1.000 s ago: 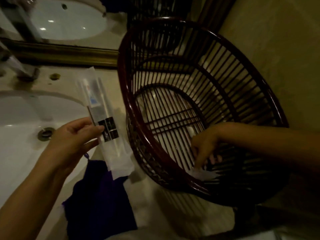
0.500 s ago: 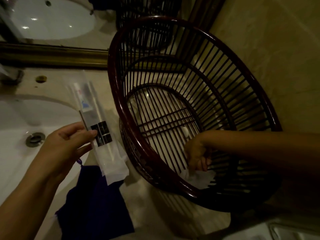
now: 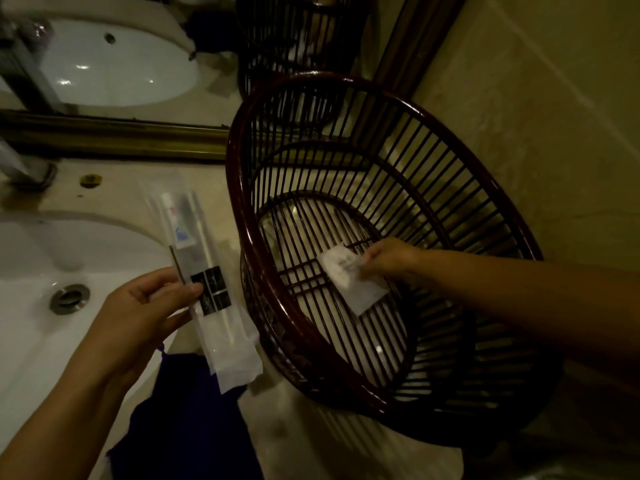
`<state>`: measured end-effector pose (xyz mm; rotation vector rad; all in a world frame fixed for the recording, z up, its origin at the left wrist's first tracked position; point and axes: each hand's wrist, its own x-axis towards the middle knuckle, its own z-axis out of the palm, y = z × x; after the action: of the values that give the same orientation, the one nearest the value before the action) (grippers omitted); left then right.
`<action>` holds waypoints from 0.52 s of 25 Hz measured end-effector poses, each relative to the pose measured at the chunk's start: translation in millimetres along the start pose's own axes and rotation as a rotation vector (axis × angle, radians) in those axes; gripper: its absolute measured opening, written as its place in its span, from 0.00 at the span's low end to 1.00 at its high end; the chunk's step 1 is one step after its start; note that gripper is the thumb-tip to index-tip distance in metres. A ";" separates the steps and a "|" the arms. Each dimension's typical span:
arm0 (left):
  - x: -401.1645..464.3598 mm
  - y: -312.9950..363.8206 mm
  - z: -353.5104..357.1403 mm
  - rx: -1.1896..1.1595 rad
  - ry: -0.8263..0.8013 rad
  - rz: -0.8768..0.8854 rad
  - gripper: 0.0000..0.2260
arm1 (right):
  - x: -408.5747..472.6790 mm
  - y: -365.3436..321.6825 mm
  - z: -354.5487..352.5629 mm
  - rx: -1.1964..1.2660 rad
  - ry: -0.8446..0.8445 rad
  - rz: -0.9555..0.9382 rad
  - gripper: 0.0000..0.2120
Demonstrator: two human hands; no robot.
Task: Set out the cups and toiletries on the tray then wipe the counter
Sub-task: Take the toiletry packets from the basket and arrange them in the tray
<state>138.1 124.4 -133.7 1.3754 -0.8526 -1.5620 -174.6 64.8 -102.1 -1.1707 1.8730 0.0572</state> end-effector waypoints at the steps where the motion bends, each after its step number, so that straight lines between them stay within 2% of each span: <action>1: -0.5 -0.3 1.2 -0.015 0.008 0.000 0.09 | 6.5 1.7 1.3 0.074 0.102 0.029 0.09; 4: -2.7 -3.0 3.4 -0.046 0.020 -0.013 0.09 | 24.9 6.4 16.8 0.160 0.229 0.159 0.18; 8: -7.9 -3.8 1.8 -0.063 0.011 -0.033 0.12 | 35.2 14.2 31.4 -0.103 0.385 0.195 0.19; 13: -5.7 -4.3 -0.5 -0.078 -0.002 -0.035 0.15 | 33.2 22.9 30.5 -0.112 0.385 0.274 0.21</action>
<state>138.0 131.3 -135.4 1.3395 -0.7642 -1.6073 -176.4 68.3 -152.5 -1.0441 2.3907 0.0945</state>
